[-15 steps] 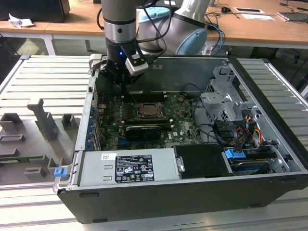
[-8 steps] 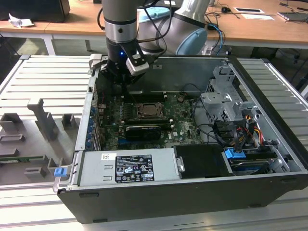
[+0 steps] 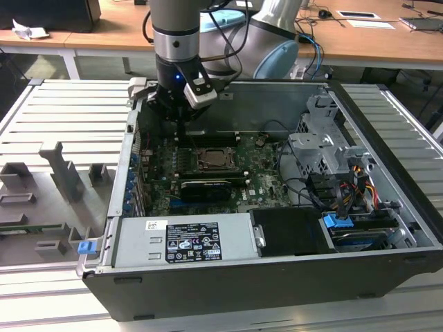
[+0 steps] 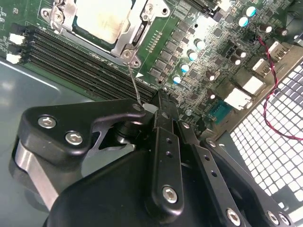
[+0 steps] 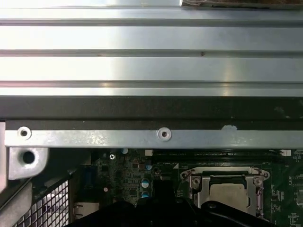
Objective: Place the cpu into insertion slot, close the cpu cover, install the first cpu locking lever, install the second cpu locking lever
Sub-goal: 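Install the first cpu locking lever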
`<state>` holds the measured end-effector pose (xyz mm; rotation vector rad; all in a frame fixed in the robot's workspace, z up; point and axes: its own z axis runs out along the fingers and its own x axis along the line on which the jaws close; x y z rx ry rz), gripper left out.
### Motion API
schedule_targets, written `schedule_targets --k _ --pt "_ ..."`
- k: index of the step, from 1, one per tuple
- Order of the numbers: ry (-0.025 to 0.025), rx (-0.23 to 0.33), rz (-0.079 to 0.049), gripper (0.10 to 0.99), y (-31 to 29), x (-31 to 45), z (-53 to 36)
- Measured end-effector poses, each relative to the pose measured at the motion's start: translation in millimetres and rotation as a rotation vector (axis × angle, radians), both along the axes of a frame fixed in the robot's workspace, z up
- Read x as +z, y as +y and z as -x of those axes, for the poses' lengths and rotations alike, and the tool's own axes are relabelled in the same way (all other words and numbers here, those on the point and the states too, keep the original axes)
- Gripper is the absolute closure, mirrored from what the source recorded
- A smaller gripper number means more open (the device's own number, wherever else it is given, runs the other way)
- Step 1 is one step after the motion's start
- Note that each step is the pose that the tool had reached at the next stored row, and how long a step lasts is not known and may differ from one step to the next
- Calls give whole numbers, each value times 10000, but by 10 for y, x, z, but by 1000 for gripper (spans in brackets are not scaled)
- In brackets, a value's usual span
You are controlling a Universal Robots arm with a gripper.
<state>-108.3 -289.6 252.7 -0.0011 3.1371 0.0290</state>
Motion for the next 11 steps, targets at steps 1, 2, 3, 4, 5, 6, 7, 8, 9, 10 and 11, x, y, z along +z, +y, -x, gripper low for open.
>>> schedule_targets --k 1,2,3,4,5,6,7,8,9,10,11 --pt "1 0 1 980 0 0 -4" --pt "0 0 0 980 0 -1 -10" --pt "0 -1 0 980 0 -2 -23" --pt "0 0 0 980 0 -4 -42" --pt "0 0 1 980 0 -5 -57" --pt "0 -1 0 980 0 -6 -76" --pt "0 0 0 980 0 -6 -90" --pt "1 1 0 980 0 -6 -100" --pt "0 1 1 980 0 -6 -109" --pt "1 1 2 980 0 -4 -119" --pt "1 0 1 980 0 0 -128"
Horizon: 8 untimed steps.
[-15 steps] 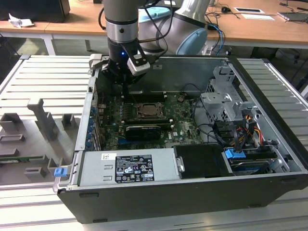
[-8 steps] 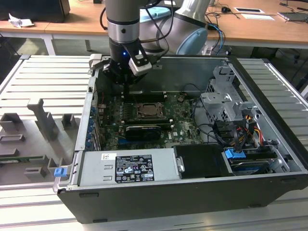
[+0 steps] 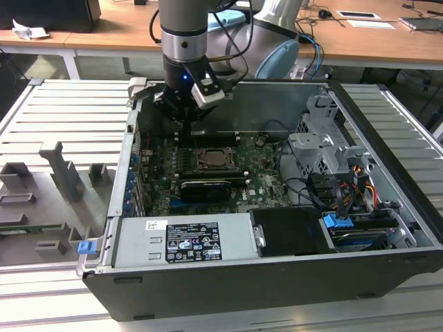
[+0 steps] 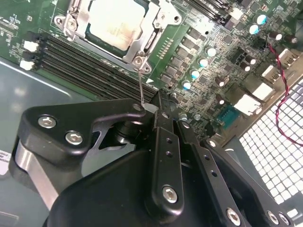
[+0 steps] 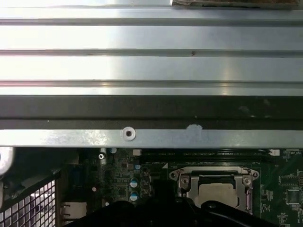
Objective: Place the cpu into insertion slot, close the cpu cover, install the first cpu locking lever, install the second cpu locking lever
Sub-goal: 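Install the first cpu locking lever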
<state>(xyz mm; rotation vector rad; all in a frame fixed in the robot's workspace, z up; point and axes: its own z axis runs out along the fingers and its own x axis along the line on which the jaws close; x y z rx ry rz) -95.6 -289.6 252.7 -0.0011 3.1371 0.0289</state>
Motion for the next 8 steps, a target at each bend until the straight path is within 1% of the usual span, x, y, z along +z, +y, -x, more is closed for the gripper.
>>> schedule_targets --k 2,4,8 --pt "0 -1 0 980 0 10 -15" --pt "0 -1 0 980 0 18 -59" --pt "0 1 0 980 0 17 -120"
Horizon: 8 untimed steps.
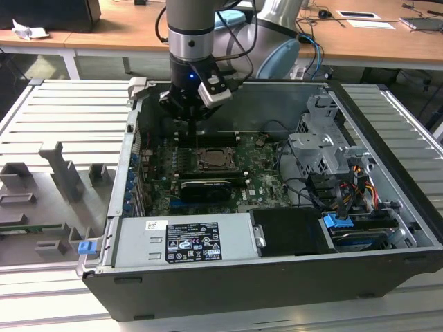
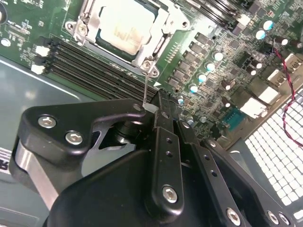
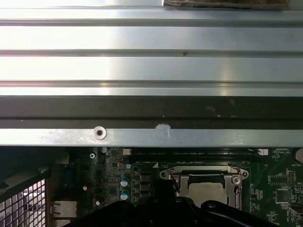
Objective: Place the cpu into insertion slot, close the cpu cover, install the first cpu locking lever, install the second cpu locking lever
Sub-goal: 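Install the first cpu locking lever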
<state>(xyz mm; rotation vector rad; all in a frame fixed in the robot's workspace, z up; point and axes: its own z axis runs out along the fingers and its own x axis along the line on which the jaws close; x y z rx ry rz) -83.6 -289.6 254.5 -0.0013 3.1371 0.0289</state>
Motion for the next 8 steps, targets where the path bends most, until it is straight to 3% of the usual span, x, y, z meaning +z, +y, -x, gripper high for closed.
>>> schedule_targets --k 5,8 --pt "0 -1 0 980 0 -1 -75" --pt "1 -2 0 980 0 -1 -164"
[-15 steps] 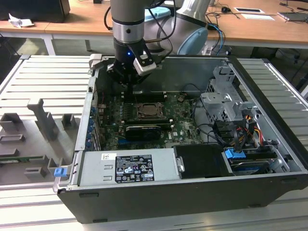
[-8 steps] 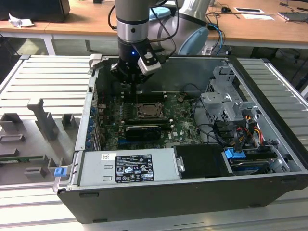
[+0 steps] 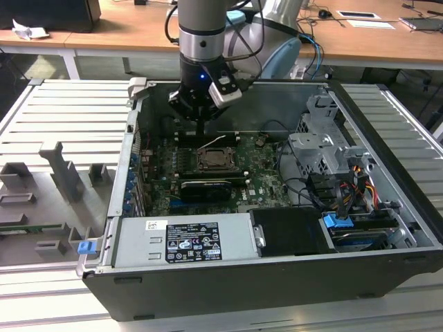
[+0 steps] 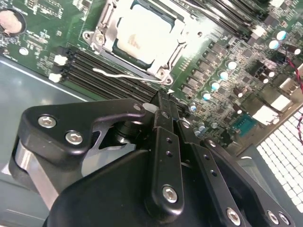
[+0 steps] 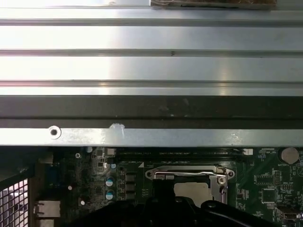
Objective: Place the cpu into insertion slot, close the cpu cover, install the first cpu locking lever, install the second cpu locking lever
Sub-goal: 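Install the first cpu locking lever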
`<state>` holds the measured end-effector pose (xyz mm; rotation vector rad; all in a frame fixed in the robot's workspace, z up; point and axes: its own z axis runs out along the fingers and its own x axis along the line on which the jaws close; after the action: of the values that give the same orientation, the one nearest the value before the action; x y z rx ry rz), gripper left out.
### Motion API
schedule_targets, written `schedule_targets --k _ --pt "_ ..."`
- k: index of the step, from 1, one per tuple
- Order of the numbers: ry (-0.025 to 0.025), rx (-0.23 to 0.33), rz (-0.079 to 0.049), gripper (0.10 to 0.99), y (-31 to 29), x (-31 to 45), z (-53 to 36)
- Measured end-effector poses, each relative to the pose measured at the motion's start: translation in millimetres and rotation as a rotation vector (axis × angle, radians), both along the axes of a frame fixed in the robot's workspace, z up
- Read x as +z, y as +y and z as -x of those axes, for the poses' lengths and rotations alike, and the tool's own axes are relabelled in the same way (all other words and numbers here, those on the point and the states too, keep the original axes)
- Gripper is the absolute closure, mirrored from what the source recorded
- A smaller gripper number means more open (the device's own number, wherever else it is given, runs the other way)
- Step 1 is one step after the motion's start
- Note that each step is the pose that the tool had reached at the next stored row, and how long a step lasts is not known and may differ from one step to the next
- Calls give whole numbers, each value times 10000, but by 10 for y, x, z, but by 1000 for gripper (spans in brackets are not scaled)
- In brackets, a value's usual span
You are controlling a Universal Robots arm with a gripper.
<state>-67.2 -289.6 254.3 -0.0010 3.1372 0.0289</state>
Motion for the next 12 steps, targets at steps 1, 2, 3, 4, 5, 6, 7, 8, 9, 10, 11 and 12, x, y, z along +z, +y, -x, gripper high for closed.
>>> schedule_targets --k 1,2,3,4,5,6,7,8,9,10,11,12 --pt "0 1 0 980 0 0 -28" --pt "0 1 0 980 0 -1 -42" --pt "0 2 0 980 0 -1 -58" --pt "0 0 0 980 0 -2 -98" --pt "0 0 0 980 0 -3 -120" --pt "0 1 0 980 0 -3 -134" --pt "0 1 0 980 0 -4 -166" --pt "0 0 0 980 0 -5 -184" --pt "0 0 0 980 0 -5 -197" --pt "0 1 0 980 0 -6 -224" --pt "0 1 0 980 0 -6 -245" --pt "-1 2 0 980 0 -8 -268"
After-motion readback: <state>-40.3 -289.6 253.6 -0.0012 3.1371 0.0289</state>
